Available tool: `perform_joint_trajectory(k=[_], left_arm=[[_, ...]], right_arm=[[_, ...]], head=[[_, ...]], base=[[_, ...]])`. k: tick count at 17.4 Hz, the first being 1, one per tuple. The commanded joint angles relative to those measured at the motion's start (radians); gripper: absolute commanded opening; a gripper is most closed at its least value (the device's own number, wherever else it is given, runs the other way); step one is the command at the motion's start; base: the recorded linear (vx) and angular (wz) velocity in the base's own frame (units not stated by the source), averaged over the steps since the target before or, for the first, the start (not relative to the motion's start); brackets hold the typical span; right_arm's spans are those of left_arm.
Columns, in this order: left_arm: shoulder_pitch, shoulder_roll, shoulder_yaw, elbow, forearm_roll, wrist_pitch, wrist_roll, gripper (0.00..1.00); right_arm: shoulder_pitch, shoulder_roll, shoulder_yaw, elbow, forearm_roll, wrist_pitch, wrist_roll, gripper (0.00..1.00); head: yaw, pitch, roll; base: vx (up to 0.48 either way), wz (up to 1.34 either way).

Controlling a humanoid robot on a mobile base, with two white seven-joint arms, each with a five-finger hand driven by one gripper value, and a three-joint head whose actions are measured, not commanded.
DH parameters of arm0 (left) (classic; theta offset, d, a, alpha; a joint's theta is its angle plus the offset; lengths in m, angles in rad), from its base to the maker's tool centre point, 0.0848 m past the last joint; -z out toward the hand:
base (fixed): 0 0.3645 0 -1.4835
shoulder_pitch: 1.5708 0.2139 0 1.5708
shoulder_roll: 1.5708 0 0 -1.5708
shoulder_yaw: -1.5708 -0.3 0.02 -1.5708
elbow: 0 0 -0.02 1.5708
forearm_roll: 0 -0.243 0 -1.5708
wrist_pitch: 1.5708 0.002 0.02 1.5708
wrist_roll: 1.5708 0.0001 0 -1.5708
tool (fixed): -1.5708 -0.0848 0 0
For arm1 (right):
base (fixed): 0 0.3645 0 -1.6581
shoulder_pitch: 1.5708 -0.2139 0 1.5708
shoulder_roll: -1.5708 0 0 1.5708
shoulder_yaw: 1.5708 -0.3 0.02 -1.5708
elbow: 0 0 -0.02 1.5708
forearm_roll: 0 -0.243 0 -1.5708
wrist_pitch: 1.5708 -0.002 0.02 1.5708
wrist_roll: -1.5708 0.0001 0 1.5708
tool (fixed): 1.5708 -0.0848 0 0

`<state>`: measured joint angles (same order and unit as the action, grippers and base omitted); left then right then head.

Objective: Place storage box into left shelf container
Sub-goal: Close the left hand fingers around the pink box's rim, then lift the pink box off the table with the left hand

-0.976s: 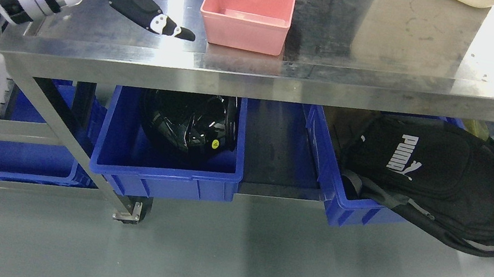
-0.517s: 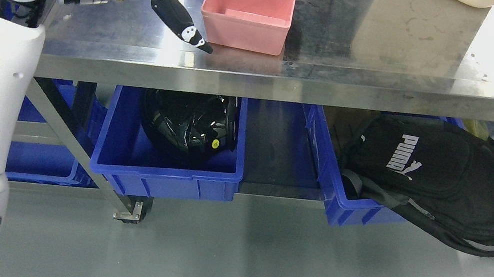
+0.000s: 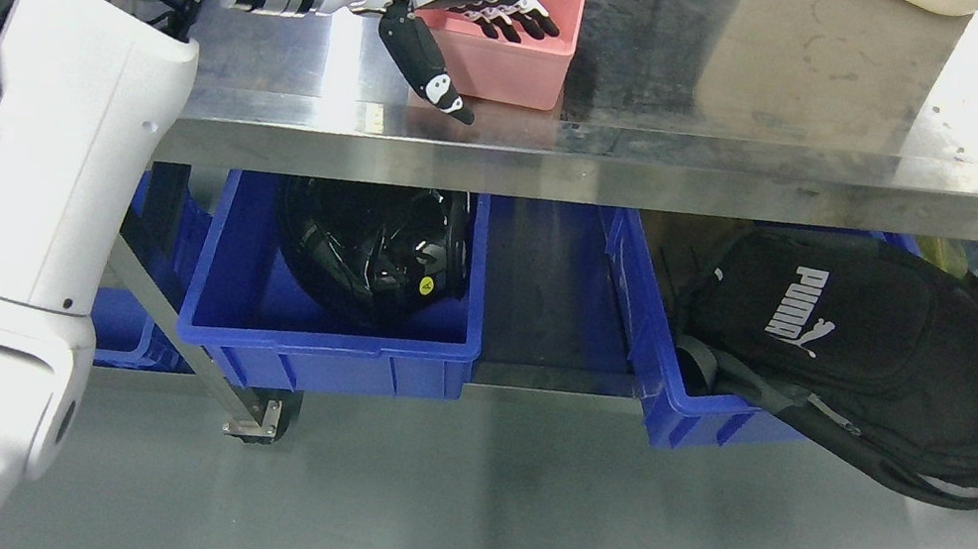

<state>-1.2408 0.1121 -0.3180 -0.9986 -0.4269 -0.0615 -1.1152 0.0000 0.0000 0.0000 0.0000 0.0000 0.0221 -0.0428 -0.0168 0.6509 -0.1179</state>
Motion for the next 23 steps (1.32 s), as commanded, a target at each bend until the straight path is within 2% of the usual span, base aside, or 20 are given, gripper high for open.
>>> perform_joint_trajectory(k=[1,3,6,7,9,12,14,19,23], left_arm=[[-0.065,-0.095,-0.026,0.288,-0.105,-0.015,0.0,0.56],[-0.065,-0.095,0.003,0.301,-0.105,-0.063,0.0,0.37],[-0.063,-0.095,0.089,0.331,-0.105,-0.171,-0.038,0.04],[-0.063,-0.095,0.115,0.347,-0.105,-0.202,-0.063,0.0],[-0.059,-0.095,0.23,0.379,-0.083,-0.27,-0.072,0.0],[-0.052,-0.095,0.347,0.422,0.061,-0.284,-0.072,0.0],[-0.042,-0.095,0.385,0.43,0.184,-0.279,-0.072,0.0],[0.001,-0.095,0.445,0.422,0.355,-0.275,-0.075,0.0],[0.003,-0.095,0.459,0.394,0.529,-0.21,-0.072,0.0]], right_arm=[[0.009,-0.017,-0.005,-0.017,0.002,-0.001,0.0,1.0],[0.009,-0.017,-0.005,-0.017,0.002,-0.001,0.0,1.0],[0.009,-0.017,-0.005,-0.017,0.002,-0.001,0.0,1.0],[0.009,-0.017,-0.005,-0.017,0.002,-0.001,0.0,1.0],[0.009,-0.017,-0.005,-0.017,0.002,-0.001,0.0,1.0],[0.009,-0.017,-0.005,-0.017,0.002,-0.001,0.0,1.0],[0.009,-0.017,-0.005,-0.017,0.002,-0.001,0.0,1.0],[0.009,-0.017,-0.005,-0.017,0.002,-0.001,0.0,1.0],[0.009,-0.017,-0.005,-0.017,0.002,-0.001,0.0,1.0]], head=[[0.0,0.0,0.0],[0.0,0.0,0.0],[0.0,0.0,0.0],[0.0,0.0,0.0],[0.0,0.0,0.0],[0.0,0.0,0.0],[0.0,0.0,0.0],[0.0,0.0,0.0],[0.0,0.0,0.0]], base=[[0.0,0.0],[0.0,0.0],[0.0,0.0],[0.0,0.0],[0.003,0.01],[0.002,0.0],[-0.001,0.02],[0.001,0.07],[0.002,0.01]])
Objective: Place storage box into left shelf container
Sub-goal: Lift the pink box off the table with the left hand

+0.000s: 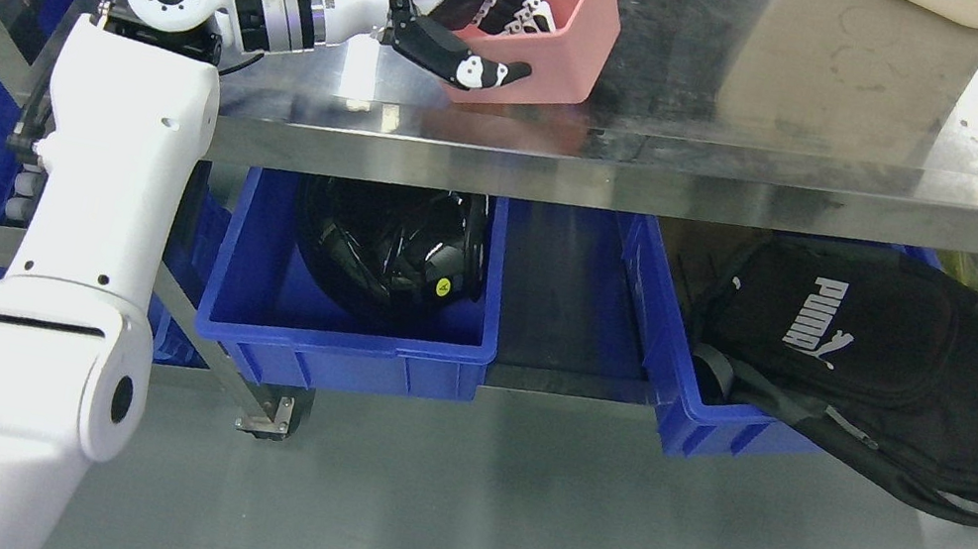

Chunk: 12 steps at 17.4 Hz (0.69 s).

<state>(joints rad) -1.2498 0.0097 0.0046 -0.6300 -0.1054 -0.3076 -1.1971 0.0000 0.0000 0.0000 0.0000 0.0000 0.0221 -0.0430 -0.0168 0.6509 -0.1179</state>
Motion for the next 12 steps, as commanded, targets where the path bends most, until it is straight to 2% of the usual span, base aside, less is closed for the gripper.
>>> perform_joint_trajectory(k=[1,5,8,10,12], left_arm=[[0.012,0.008,0.141,0.0,0.276,0.062,0.011,0.0],[0.055,0.008,0.135,-0.123,0.508,0.107,0.013,0.0],[0.16,0.008,0.089,-0.323,0.628,0.107,0.049,0.0],[0.28,0.008,0.01,-0.504,0.702,0.091,0.184,0.0],[0.425,0.008,-0.122,-0.682,0.73,0.007,0.36,0.0]], right_arm=[[0.009,-0.017,-0.005,-0.017,0.002,-0.001,0.0,1.0],[0.009,-0.017,-0.005,-0.017,0.002,-0.001,0.0,1.0],[0.009,-0.017,-0.005,-0.017,0.002,-0.001,0.0,1.0],[0.009,-0.017,-0.005,-0.017,0.002,-0.001,0.0,1.0],[0.009,-0.017,-0.005,-0.017,0.002,-0.001,0.0,1.0]], head=[[0.0,0.0,0.0],[0.0,0.0,0.0],[0.0,0.0,0.0],[0.0,0.0,0.0],[0.0,0.0,0.0]], base=[[-0.007,-0.04],[-0.003,-0.05],[0.001,0.01],[0.004,0.04],[0.004,0.05]])
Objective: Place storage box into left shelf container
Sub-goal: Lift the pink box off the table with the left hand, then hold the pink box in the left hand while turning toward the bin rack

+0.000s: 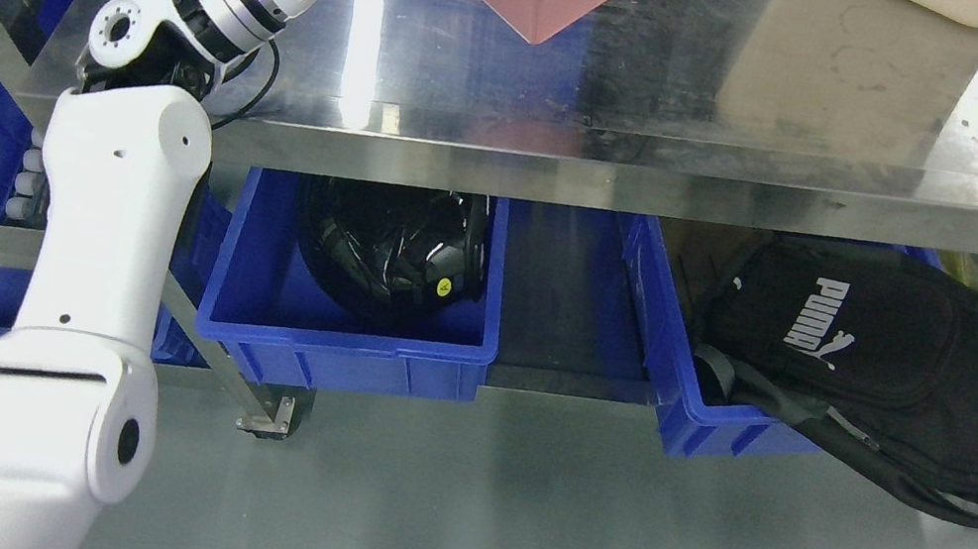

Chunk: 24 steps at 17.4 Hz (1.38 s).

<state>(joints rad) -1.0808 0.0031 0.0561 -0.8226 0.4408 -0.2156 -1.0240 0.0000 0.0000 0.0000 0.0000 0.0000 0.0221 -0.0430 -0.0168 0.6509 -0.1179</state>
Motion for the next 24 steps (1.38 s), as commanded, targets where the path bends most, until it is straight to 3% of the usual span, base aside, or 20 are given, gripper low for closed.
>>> perform_joint_trajectory(k=[1,4,7,16,24], left_arm=[[0.33,0.014,-0.267,-0.55,0.182,-0.175,0.287,0.0],[0.456,0.014,-0.474,-0.628,0.179,-0.376,0.439,0.0],[0.657,0.014,-0.558,-0.67,0.17,-0.47,0.435,0.0],[0.932,0.014,-0.544,-0.71,0.17,-0.57,0.363,0.01],[0.98,0.014,-0.524,-0.714,0.17,-0.57,0.363,0.01]], right_arm=[[0.009,-0.017,-0.005,-0.017,0.002,-0.001,0.0,1.0],[0.009,-0.017,-0.005,-0.017,0.002,-0.001,0.0,1.0],[0.009,-0.017,-0.005,-0.017,0.002,-0.001,0.0,1.0],[0.009,-0.017,-0.005,-0.017,0.002,-0.001,0.0,1.0],[0.009,-0.017,-0.005,-0.017,0.002,-0.001,0.0,1.0]], head=[[0.0,0.0,0.0],[0.0,0.0,0.0],[0.0,0.0,0.0],[0.0,0.0,0.0],[0.0,0.001,0.0]], base=[[0.004,0.06],[0.011,0.14],[0.037,0.59],[0.113,1.16],[0.24,1.32]])
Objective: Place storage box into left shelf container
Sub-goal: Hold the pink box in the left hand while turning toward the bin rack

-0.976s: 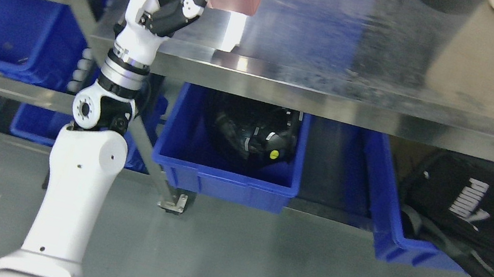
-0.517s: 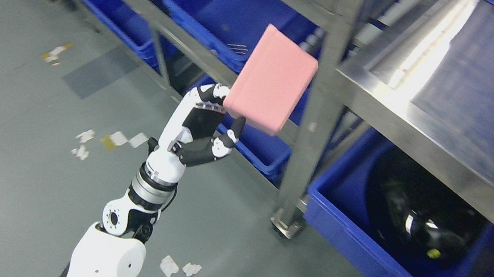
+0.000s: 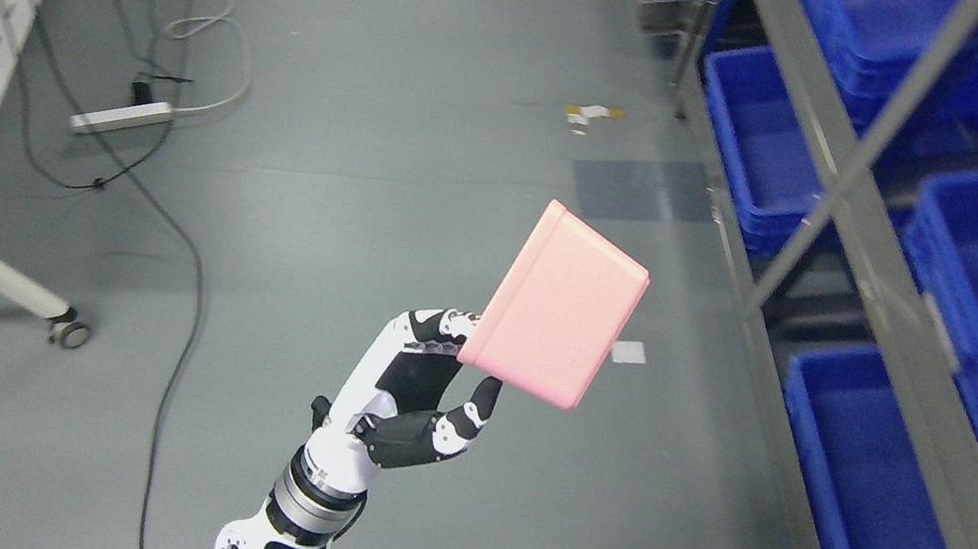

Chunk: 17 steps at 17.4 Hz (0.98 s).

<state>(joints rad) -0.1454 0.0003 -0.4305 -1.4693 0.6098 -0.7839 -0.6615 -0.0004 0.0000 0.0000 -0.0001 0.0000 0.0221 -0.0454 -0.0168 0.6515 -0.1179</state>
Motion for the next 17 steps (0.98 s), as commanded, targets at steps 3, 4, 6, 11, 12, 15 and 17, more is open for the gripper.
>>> perform_joint_trajectory(k=[3,4,6,11,12,15,17], left_arm=[[0.052,0.017,-0.037,-0.069,0.001,-0.001,0.002,0.01],[0.05,0.017,-0.037,-0.069,0.001,-0.001,0.0,0.01],[0.052,0.017,-0.037,-0.069,0.001,-0.001,0.002,0.01],[0.053,0.017,-0.037,-0.069,0.001,-0.001,0.002,0.01],[0.053,0.017,-0.039,-0.069,0.001,-0.001,0.002,0.01],[0.062,0.017,-0.047,-0.069,0.002,-0.001,0.002,0.01],[0.067,0.017,-0.053,-0.069,0.002,-0.001,0.002,0.01]], right_arm=[[0.01,-0.017,-0.005,-0.017,0.002,-0.001,0.002,1.0],[0.01,-0.017,-0.005,-0.017,0.002,-0.001,0.002,1.0],[0.01,-0.017,-0.005,-0.017,0.002,-0.001,0.002,1.0],[0.01,-0.017,-0.005,-0.017,0.002,-0.001,0.002,1.0],[0.01,-0.017,-0.005,-0.017,0.002,-0.001,0.002,1.0],[0.01,-0.017,-0.005,-0.017,0.002,-0.001,0.002,1.0],[0.01,-0.017,-0.005,-0.017,0.002,-0.001,0.002,1.0]], head=[[0.0,0.0,0.0],[0.0,0.0,0.0],[0.0,0.0,0.0],[0.0,0.0,0.0],[0.0,0.0,0.0],[0.0,0.0,0.0],[0.0,0.0,0.0]], base=[[0.336,0.96],[0.36,0.66],[0.381,0.58],[0.442,0.29],[0.516,0.03],[0.509,-0.06],[0.531,-0.05]])
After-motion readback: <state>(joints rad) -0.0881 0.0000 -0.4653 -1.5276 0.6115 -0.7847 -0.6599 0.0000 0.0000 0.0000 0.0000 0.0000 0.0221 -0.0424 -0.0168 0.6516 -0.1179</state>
